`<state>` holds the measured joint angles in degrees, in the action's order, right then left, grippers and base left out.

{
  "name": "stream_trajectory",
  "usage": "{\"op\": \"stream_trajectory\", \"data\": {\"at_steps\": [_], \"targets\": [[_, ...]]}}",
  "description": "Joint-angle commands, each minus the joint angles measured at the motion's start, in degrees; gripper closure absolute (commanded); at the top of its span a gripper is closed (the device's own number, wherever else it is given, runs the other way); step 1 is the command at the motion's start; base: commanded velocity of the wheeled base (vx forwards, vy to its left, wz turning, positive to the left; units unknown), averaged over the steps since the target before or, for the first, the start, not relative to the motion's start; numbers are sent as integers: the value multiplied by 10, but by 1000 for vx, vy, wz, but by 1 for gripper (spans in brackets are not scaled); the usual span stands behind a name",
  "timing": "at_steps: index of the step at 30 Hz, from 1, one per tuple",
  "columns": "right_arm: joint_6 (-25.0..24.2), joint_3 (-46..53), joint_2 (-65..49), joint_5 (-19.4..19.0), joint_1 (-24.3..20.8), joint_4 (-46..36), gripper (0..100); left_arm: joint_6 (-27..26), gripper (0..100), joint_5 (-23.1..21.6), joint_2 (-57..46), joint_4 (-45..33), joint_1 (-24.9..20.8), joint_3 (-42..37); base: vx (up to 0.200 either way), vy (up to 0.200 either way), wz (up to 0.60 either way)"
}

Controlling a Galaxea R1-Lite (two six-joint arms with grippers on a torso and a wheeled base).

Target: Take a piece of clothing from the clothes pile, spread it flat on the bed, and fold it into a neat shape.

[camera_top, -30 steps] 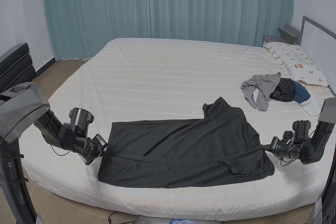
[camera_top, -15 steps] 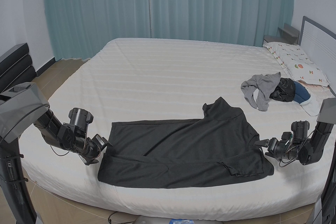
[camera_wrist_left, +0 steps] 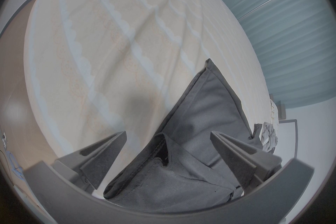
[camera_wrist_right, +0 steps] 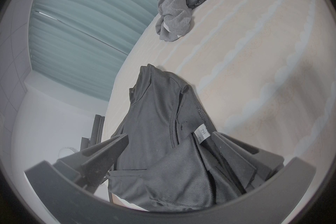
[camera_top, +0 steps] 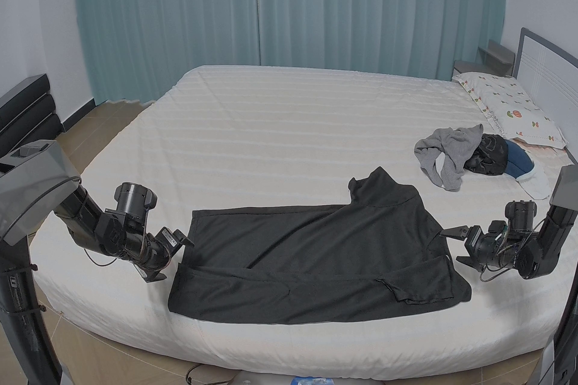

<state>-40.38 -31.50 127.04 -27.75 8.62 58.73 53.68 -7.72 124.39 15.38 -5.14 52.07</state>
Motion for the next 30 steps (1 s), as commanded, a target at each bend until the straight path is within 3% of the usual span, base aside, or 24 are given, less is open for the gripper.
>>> {"op": "stream_trajectory", "data": {"at_steps": [1,17,25,30], "targets": [[-1,1,-5,0,1,1,0,1,0,1,-5,0,2,2,0,0,0],[-4,-1,1,-1,0,1,0,-1,0,-1,-31,1,7,16,0,0,0],[-39,-6,2,-12,-4,1,0,-10,0,-5,24,0,8,127,0,0,0],[-51,-5,5,-24,-3,1,0,-73,0,-60,81,1,14,186,0,0,0]]}}
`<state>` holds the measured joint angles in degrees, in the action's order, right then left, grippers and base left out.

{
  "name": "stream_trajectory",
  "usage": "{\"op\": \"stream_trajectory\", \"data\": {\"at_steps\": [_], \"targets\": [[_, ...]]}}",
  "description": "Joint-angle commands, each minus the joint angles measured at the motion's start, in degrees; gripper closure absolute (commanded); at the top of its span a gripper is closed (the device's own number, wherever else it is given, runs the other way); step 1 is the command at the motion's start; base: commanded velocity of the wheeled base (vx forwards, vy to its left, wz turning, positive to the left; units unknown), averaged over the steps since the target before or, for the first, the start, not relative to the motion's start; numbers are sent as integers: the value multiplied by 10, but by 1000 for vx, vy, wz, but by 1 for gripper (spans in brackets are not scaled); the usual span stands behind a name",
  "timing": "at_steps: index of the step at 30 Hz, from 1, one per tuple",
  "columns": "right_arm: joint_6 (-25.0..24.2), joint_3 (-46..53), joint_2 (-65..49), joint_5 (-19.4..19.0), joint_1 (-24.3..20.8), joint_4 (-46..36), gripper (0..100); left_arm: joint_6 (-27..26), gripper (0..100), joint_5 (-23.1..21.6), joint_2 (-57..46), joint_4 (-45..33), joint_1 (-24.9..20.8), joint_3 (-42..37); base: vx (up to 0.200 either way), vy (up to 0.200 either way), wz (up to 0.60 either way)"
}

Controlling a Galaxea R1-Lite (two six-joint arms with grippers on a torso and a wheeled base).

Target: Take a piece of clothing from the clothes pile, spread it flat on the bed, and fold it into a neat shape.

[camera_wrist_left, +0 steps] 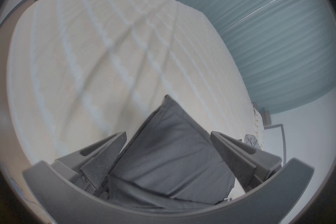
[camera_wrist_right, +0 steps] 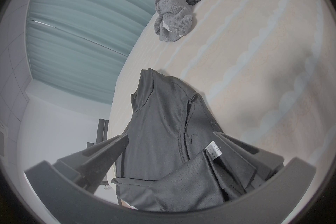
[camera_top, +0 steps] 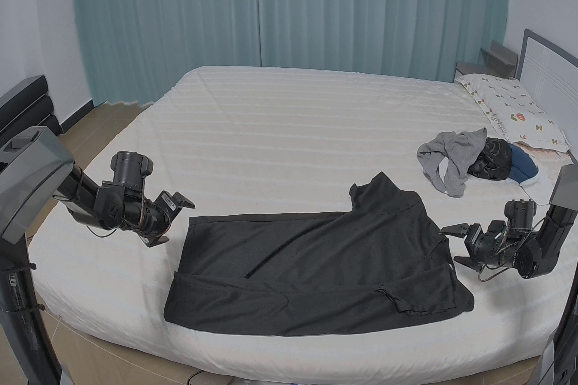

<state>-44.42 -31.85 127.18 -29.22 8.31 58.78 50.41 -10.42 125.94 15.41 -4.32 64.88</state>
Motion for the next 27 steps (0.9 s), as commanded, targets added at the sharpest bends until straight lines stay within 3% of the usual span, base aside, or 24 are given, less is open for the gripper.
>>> {"op": "stream_trajectory", "data": {"at_steps": [1,12,19,27], "targets": [[-10,-1,3,-12,0,-1,0,-59,0,-46,76,1,11,73,0,0,0],[-10,-2,20,-19,-1,0,0,-164,0,-80,150,2,19,169,0,0,0],[-10,-1,18,-28,0,-1,0,-166,0,-118,150,3,19,163,0,0,0],[-10,3,17,-38,2,-1,0,-169,0,-107,148,7,14,154,0,0,0]]}}
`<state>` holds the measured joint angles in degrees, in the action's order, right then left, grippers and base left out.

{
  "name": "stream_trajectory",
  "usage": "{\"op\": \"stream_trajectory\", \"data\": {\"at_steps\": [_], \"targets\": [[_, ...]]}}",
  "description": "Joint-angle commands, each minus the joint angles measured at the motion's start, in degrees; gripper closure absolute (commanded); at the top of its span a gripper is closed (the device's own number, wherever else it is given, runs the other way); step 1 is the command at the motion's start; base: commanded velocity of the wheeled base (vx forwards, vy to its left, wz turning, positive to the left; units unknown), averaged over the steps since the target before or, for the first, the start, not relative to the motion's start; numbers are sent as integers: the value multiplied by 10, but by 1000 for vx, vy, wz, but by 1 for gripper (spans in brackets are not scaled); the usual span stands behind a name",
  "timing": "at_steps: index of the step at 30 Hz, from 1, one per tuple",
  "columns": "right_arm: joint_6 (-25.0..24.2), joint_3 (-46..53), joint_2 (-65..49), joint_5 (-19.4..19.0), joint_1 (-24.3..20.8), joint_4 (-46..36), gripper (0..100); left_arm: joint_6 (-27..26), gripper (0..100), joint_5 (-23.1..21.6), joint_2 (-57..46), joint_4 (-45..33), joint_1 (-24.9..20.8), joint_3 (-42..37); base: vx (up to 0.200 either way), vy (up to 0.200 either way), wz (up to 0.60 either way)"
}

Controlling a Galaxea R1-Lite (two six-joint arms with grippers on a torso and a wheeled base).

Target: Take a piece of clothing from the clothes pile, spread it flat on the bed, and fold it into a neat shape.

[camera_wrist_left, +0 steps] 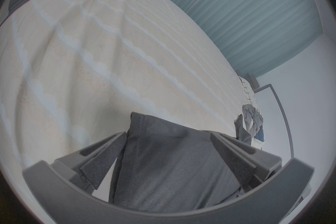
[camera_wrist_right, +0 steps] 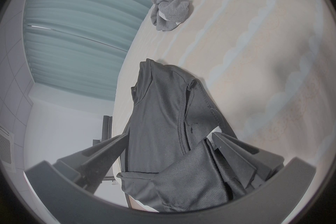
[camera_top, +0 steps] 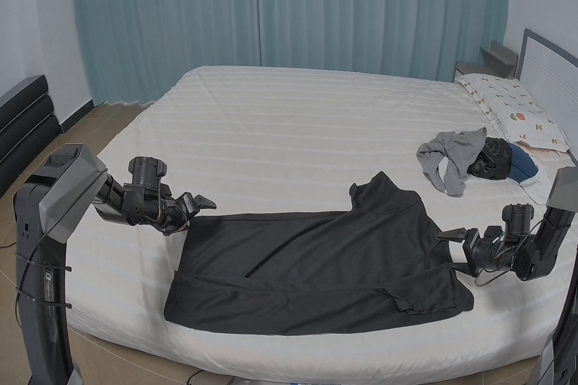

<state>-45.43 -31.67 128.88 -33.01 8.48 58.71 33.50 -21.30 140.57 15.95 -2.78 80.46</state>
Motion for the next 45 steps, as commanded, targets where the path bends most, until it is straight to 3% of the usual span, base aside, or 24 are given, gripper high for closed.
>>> {"op": "stream_trajectory", "data": {"at_steps": [1,10,11,25,39,45], "targets": [[0,1,0,0,0,0,0,-1,0,3,3,1,-1,-2,0,0,0],[0,1,0,0,0,0,0,3,0,20,5,2,1,1,0,0,0],[0,1,0,0,0,1,0,3,100,20,5,2,1,2,0,0,0],[0,-1,1,0,0,1,0,13,100,52,5,2,5,4,0,0,0],[1,-3,-13,8,-3,16,0,98,100,75,-6,41,23,10,0,0,0],[3,-39,-17,53,-25,23,0,101,100,75,-6,37,28,8,0,0,0]]}}
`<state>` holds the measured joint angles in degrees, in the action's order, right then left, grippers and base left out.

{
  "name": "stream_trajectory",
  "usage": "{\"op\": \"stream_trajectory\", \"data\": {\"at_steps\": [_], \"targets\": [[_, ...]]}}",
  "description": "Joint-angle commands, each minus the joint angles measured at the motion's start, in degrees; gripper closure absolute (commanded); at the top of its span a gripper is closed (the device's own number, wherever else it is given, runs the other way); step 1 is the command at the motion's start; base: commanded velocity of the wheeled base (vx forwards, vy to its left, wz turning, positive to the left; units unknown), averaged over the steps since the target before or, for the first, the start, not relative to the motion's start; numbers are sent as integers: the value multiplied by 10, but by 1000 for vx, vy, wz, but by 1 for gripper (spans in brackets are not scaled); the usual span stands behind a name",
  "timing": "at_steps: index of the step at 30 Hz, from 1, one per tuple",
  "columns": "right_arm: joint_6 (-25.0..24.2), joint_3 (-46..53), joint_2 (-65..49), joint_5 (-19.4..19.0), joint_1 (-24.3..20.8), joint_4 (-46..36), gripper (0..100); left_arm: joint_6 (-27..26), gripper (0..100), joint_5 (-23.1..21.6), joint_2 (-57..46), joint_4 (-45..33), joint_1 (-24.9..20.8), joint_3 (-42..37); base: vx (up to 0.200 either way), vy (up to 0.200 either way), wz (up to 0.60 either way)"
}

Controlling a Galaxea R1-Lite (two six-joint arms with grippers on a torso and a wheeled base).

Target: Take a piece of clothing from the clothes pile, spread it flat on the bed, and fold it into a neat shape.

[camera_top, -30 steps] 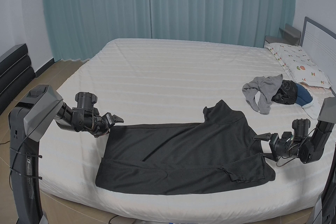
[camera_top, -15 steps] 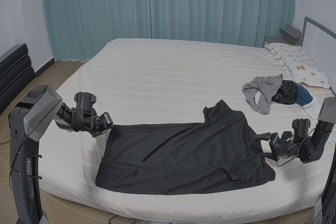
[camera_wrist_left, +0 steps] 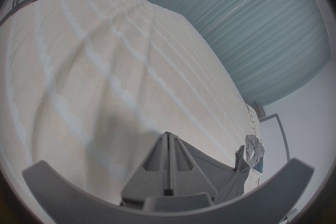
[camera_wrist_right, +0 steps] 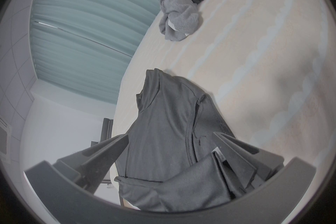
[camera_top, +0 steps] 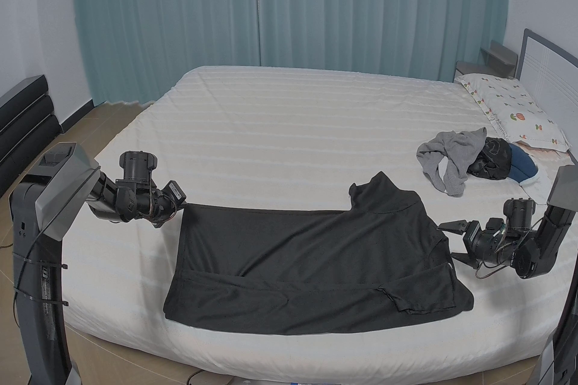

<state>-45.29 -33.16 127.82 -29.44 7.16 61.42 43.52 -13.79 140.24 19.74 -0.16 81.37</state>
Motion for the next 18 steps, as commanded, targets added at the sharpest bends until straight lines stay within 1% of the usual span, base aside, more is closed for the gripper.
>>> {"op": "stream_trajectory", "data": {"at_steps": [1,2,4,5,8,12,13,15,18], "targets": [[2,-29,-6,24,-15,-5,0,1,100,0,-2,0,2,-2,0,0,0],[5,-52,-4,47,-23,-8,0,2,100,0,-2,0,2,-1,0,0,0],[7,-88,2,70,-36,-29,0,7,100,0,-4,1,3,0,0,0,0],[7,-98,2,74,-38,-37,0,10,100,0,-4,1,3,0,0,0,0],[6,-202,19,99,-62,-121,0,42,100,0,-8,2,3,5,0,0,0],[10,-299,67,121,-89,-168,0,46,100,-1,-9,0,4,6,0,0,0],[10,-299,67,121,-89,-168,0,46,100,-1,-9,0,4,6,0,0,0],[27,-351,103,126,-102,-196,0,47,100,0,-12,-2,5,5,0,0,0],[56,-401,132,127,-102,-231,0,48,100,-1,-13,-4,8,3,0,0,0]]}}
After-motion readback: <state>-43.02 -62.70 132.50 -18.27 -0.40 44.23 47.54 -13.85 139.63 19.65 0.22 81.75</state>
